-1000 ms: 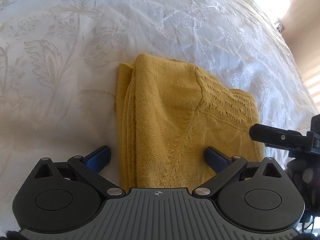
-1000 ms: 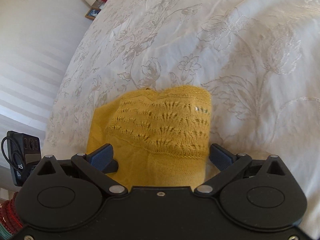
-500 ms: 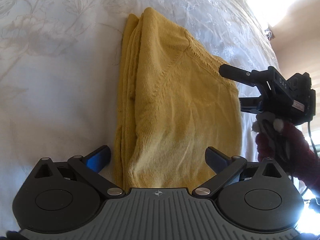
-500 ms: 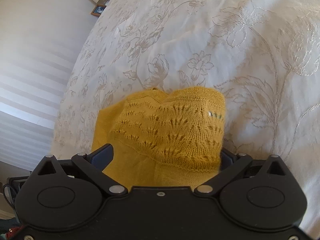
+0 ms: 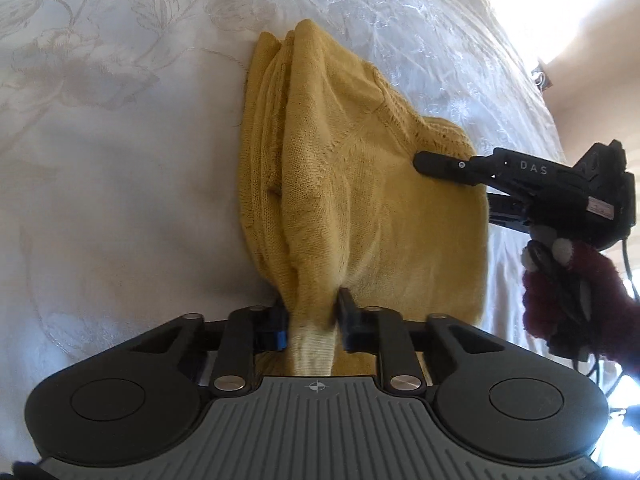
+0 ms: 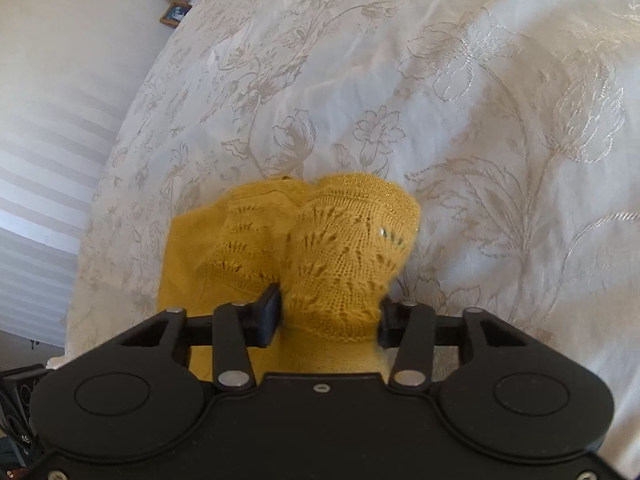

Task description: Fold small clothes

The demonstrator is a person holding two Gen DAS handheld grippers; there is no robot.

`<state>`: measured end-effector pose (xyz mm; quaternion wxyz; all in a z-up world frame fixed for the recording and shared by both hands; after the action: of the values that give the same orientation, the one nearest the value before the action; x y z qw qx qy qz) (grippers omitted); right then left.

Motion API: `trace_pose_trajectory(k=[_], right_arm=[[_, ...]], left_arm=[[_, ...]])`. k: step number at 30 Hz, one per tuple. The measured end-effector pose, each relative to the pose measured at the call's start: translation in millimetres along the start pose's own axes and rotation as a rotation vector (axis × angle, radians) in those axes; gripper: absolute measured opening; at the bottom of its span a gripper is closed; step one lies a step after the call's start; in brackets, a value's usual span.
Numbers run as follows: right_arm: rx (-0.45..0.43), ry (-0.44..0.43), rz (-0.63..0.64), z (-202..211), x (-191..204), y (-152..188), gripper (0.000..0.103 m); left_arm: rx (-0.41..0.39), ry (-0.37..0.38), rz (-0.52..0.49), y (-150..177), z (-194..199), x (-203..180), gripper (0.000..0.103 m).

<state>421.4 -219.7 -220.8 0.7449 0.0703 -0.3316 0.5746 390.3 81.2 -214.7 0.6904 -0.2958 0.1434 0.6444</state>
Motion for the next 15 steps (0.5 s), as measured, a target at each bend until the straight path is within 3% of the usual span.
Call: trace_pose_trajectory(k=[3, 9, 15], right_arm=[[-0.015, 0.043, 0.039, 11, 12, 0, 0.04], [-0.075, 0.051, 0.066, 45, 38, 10, 0.037], [-0.099, 0.055, 0.05, 83, 47, 34, 0.036]], left_arm=[[-0.003, 0.024, 0.019, -1, 6, -5, 0.015], [-0.053, 0.091, 0.0, -1, 31, -26, 0.015], [-0.019, 0.141, -0.051, 21, 31, -54, 0.014]])
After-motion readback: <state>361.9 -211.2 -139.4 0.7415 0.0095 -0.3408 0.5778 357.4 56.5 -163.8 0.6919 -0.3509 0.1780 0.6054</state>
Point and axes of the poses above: each gripper's, at about its wrist camera, not at the fingertips, and z roughly against the way its jaws point, x to its left, y to its underside, the point moved 1 cm from there along -z, roughly the way its jaws point, and after that the axes turned 3 degrees about y, right-handed, at the moved point
